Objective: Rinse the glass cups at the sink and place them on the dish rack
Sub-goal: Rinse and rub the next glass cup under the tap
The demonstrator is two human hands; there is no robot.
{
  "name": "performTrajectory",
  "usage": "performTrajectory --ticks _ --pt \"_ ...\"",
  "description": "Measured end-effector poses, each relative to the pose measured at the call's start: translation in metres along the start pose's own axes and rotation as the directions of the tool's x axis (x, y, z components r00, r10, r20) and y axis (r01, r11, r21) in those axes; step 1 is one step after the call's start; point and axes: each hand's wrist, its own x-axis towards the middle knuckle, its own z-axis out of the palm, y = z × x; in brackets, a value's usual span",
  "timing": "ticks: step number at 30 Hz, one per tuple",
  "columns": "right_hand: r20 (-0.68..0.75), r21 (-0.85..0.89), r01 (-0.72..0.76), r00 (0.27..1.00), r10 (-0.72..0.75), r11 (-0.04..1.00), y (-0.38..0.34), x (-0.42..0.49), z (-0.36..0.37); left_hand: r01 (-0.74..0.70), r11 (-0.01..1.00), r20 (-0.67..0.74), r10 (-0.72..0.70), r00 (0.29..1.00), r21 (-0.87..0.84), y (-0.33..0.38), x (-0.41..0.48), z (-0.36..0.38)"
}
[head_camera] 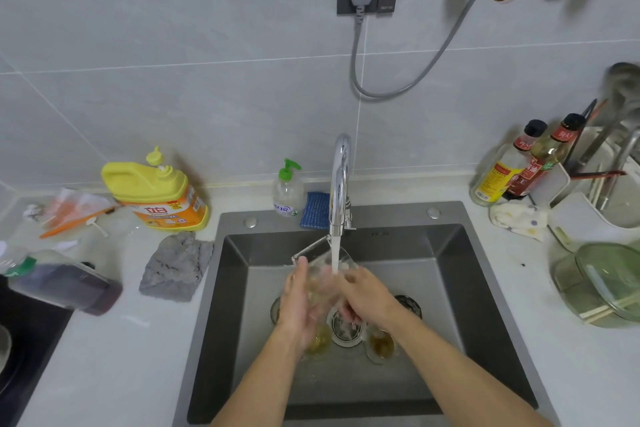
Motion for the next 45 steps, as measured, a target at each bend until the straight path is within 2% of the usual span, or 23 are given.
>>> performTrajectory --ticks 2,4,6,8,10,11,12,15,17,19,23,26,27,28,30,31,33,35,37,41,43,45 --pt "0.046 -0.221 0.042 0.998 -0.033 0.974 0.004 -0.001 -0.009 0.052 0.999 0.021 -0.052 0.998 0.004 0.002 0.0 -0.004" --pt "0.012 -0.301 0.049 0.999 -0.048 0.952 0.006 0.0 -0.012 0.101 0.995 0.036 -0.101 0.994 -0.001 0.002 0.0 -0.006" --pt "-0.035 -0.177 0.015 0.999 -0.022 0.984 0.001 0.001 -0.008 0.085 0.996 0.06 -0.085 0.995 -0.003 0.001 -0.003 -0.001" --pt "-0.065 -0.02 -0.065 0.996 0.064 0.998 -0.004 0.002 0.001 0.059 0.998 0.073 -0.057 0.996 -0.022 -0.001 -0.006 0.004" --pt "-0.055 0.118 -0.141 0.987 0.148 0.983 -0.001 0.004 0.005 0.047 0.998 0.073 -0.045 0.996 -0.035 0.0 -0.007 0.006" --pt "-0.025 0.151 -0.14 0.989 0.145 0.979 0.002 0.003 0.004 0.034 0.999 0.065 -0.032 0.997 -0.041 0.0 -0.004 0.004" --pt "0.005 0.126 -0.117 0.993 0.117 0.985 0.005 0.002 0.002 0.03 0.999 0.054 -0.028 0.998 -0.033 0.002 -0.001 0.002" --pt "0.05 -0.147 0.006 0.999 0.002 0.989 0.017 -0.002 -0.006 0.083 0.996 0.074 -0.084 0.994 0.02 0.005 0.003 -0.001" --pt "0.017 -0.186 0.048 0.999 -0.045 0.981 0.023 -0.002 -0.006 0.097 0.995 0.084 -0.099 0.992 0.03 0.004 0.004 -0.003" --pt "0.002 -0.119 0.056 0.998 -0.056 0.991 0.024 -0.002 -0.002 0.113 0.991 0.086 -0.119 0.989 0.067 0.004 0.006 -0.005" --pt "-0.056 0.127 -0.039 0.997 0.047 0.991 0.011 -0.007 0.005 0.084 0.984 0.074 -0.097 0.993 0.159 0.001 0.001 -0.003" --pt "0.075 0.334 -0.172 0.985 0.156 0.927 0.004 -0.002 0.003 0.037 0.986 0.084 -0.051 0.995 0.163 0.006 -0.008 -0.001" --pt "0.118 0.324 -0.19 0.98 0.16 0.927 0.001 -0.002 -0.002 0.012 0.989 0.063 -0.022 0.998 0.148 0.005 -0.006 -0.003" --pt "0.129 0.222 -0.178 0.98 0.152 0.959 0.001 -0.001 -0.007 0.016 0.99 0.055 -0.024 0.998 0.141 0.007 -0.007 -0.002" --pt "0.144 -0.134 -0.102 0.982 0.122 0.986 -0.001 -0.002 -0.018 0.041 0.989 0.048 -0.049 0.998 0.144 0.009 -0.006 -0.001" --pt "0.141 -0.283 -0.069 0.984 0.113 0.957 -0.001 -0.003 -0.023 0.049 0.987 0.034 -0.055 0.998 0.156 0.013 -0.008 0.001" --pt "0.096 -0.418 -0.034 0.992 0.081 0.908 -0.001 -0.003 -0.031 0.079 0.987 0.022 -0.083 0.996 0.136 0.017 -0.014 0.004" --pt "0.04 -0.41 -0.035 0.998 0.056 0.911 0.0 -0.003 -0.032 0.113 0.977 0.026 -0.119 0.993 0.18 0.016 -0.016 0.003" --pt "-0.027 -0.304 -0.047 0.999 0.041 0.952 0.0 -0.001 -0.026 0.102 0.973 0.064 -0.118 0.991 0.209 0.013 -0.016 0.003" --pt "-0.21 -0.123 -0.017 0.978 -0.01 0.992 -0.006 0.007 -0.014 0.113 0.99 0.101 -0.122 0.987 0.084 0.009 -0.014 0.007" --pt "-0.203 -0.127 0.03 0.978 -0.055 0.992 -0.004 0.003 -0.009 0.107 0.993 0.114 -0.111 0.987 0.043 0.008 -0.01 0.004" --pt "-0.088 -0.177 0.109 0.988 -0.126 0.978 0.005 -0.005 -0.007 0.135 0.991 0.11 -0.136 0.985 0.013 0.012 -0.007 0.001"
